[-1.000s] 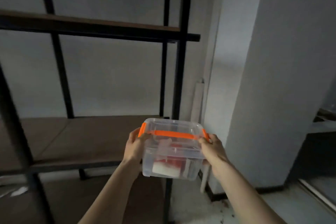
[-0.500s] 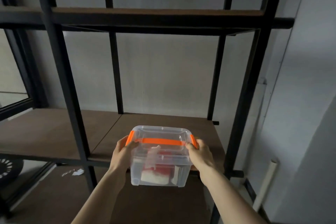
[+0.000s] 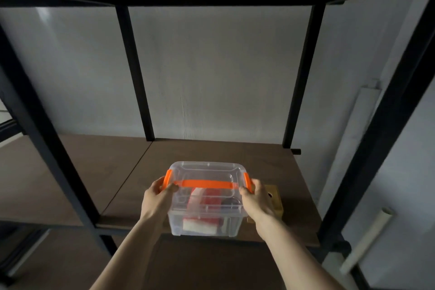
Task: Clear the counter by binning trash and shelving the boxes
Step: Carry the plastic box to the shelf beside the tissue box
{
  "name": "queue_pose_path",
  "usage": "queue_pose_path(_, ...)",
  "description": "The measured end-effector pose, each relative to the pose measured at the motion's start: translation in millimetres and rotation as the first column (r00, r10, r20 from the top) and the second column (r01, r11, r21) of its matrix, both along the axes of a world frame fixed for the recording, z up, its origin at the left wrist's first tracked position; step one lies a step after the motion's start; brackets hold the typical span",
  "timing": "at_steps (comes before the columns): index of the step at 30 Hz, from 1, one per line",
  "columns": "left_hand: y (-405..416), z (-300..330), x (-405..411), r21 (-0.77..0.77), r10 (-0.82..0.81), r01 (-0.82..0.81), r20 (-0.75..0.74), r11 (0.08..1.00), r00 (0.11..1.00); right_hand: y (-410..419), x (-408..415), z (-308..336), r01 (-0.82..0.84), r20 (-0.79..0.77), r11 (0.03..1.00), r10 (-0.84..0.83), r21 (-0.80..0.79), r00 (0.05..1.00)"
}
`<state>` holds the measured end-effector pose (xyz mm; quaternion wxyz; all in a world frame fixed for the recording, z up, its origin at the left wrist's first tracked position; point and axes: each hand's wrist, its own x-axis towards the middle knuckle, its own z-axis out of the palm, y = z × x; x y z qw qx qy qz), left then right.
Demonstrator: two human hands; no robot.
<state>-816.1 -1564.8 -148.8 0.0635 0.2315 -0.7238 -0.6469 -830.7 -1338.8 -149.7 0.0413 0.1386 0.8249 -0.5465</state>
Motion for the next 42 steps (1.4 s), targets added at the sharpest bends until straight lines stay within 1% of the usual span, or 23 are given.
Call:
queue_pose_path(4,-9.6,-20.6,-32.9,-0.079,-0.012,0.018,0.07,0.997,0.997,-10.4,-29.7,-19.6,0.032,0.031,0.999,-0.033,0.023,0.999)
queue_pose_path(9,-23.4,-44.9,-73.1,-0.175,-0.045,0.065,0.116,0.982,0.992,-24.4,-63.9,-39.1,0.051,0.062,0.997,-0.055,0.056,0.997)
queue_pose_path(12,-31.7,-58.7,-96.2,-0.215,-0.082,0.114,0.15,0.97,0.985,-30.3,-82.0,-49.3,0.049,0.095,0.995,-0.057,0.085,0.994)
queue_pose_path(18,-41.1,-88.5,-133.2,-0.256,-0.159,0.213,0.217,0.943,0.963,-35.1,-113.6,-73.8,0.03,0.155,0.98,-0.061,0.195,0.986)
queue_pose_path(28,-44.5,-114.4,-150.2,-0.329,-0.179,0.27,0.282,0.905,0.943,-38.4,-133.0,-101.1,-0.038,0.235,0.973,-0.017,0.227,0.972)
queue_pose_path(32,-47.9,-122.4,-147.8,-0.321,-0.211,0.314,0.318,0.894,0.924,-38.2,-129.6,-106.9,-0.056,0.258,0.98,0.004,0.192,0.966)
queue_pose_path(37,-50.5,-124.2,-138.5,-0.332,-0.26,0.357,0.301,0.873,0.917,-36.4,-120.0,-110.1,-0.068,0.24,0.98,0.021,0.188,0.971)
queue_pose_path(39,-50.1,-116.6,-133.9,-0.378,-0.283,0.378,0.283,0.845,0.916,-38.1,-114.0,-105.3,-0.092,0.208,0.966,0.042,0.241,0.977)
queue_pose_path(42,-50.9,-103.1,-126.1,-0.471,-0.301,0.383,0.242,0.794,0.922,-38.7,-102.3,-98.7,-0.109,0.127,0.898,0.06,0.427,0.99)
